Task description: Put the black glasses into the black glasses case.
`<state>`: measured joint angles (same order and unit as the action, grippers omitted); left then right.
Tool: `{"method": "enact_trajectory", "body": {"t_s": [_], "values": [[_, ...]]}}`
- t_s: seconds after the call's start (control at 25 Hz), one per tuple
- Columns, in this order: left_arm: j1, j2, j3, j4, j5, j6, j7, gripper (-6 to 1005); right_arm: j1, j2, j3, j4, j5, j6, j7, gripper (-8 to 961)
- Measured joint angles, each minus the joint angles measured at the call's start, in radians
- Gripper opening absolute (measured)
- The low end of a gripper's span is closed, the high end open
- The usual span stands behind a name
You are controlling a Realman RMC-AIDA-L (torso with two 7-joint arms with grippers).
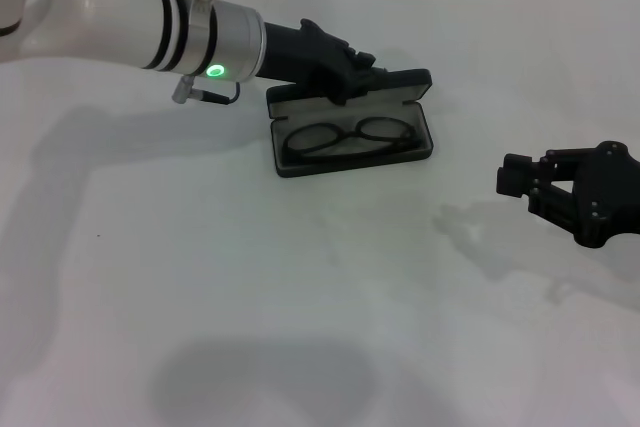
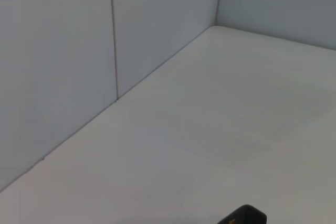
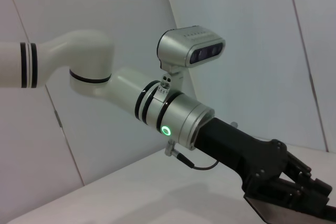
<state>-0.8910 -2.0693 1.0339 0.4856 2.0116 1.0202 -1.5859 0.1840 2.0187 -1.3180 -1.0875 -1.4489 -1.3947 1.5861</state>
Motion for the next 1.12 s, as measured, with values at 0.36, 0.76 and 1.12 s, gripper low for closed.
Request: {"method": "enact_trajectory", "body": {"t_s": [0.36,0.76,1.12], "values": [[0.011,-0.005,0.008,-0.008,0.019,0.025,-0.002,208,0.001,0.000,-0.001,0.000,0.000,-0.001,0.000,140],[0.024,-0.007,0.017,-0.026,0.047,0.070,-0.003,207,0.002,0.000,-0.003,0.002,0.000,-0.008,0.000,141],[0.072,-0.022,0.027,0.059,0.022,0.159,0.002,210,-0.004,0.000,0.004,0.006,-0.001,-0.038,0.000,142]]}}
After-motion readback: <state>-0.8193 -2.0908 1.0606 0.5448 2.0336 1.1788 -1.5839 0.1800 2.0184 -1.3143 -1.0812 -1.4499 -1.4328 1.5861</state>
